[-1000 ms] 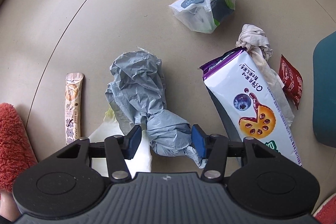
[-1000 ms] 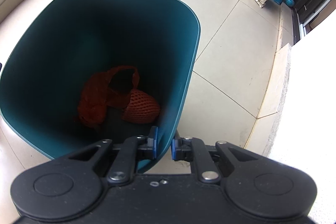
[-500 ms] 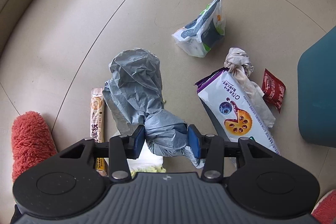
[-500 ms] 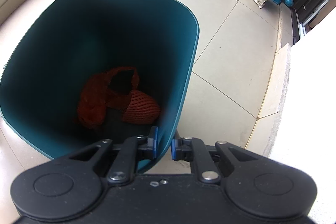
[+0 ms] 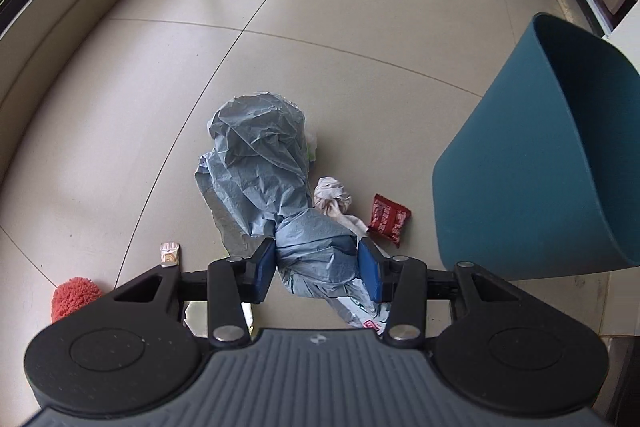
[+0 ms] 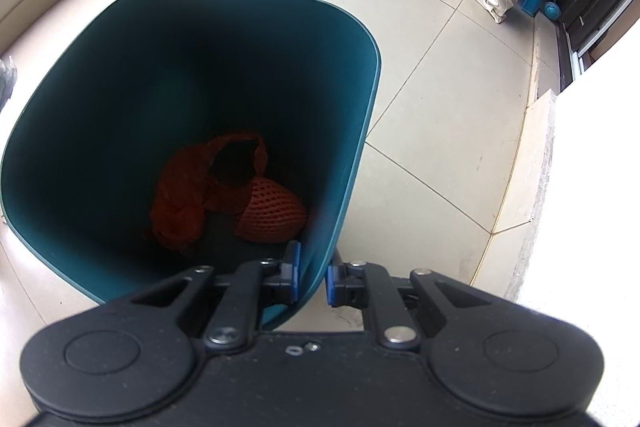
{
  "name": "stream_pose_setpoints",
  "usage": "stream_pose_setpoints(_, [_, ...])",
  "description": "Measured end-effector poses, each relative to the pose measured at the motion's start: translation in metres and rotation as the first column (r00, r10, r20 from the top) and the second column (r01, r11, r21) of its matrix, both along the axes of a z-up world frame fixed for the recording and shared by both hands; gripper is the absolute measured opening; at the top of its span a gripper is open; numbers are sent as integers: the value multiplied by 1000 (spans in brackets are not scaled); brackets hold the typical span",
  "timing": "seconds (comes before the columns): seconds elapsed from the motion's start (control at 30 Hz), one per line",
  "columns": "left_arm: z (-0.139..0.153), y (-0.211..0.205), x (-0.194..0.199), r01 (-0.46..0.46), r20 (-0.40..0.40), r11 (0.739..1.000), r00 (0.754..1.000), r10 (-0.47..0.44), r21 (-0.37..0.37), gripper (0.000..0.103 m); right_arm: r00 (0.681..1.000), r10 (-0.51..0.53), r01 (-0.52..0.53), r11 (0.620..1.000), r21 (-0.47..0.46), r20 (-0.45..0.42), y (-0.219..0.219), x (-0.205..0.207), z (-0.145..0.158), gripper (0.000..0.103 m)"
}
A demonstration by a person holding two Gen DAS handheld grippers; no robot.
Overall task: Collect trash
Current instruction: 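Lift the grey bag and carry it over the teal bin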
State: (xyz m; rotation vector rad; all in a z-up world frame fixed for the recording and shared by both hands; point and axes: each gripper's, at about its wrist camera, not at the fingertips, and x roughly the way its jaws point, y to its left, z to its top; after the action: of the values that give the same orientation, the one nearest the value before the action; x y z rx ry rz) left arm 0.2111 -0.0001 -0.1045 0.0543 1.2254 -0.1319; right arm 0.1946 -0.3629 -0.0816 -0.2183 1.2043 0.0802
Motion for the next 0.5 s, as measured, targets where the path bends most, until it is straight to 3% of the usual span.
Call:
stream_pose_setpoints(0.3, [69, -62, -12, 157, 79, 986, 985, -152, -58, 43, 1000, 8, -9, 1000, 14, 23, -3, -2, 0, 10])
stream_pose_setpoints(0.5, [92, -123, -16, 287, 135, 955, 951, -277, -67, 43, 999, 7, -8, 1000, 17, 36, -3, -8, 1, 10])
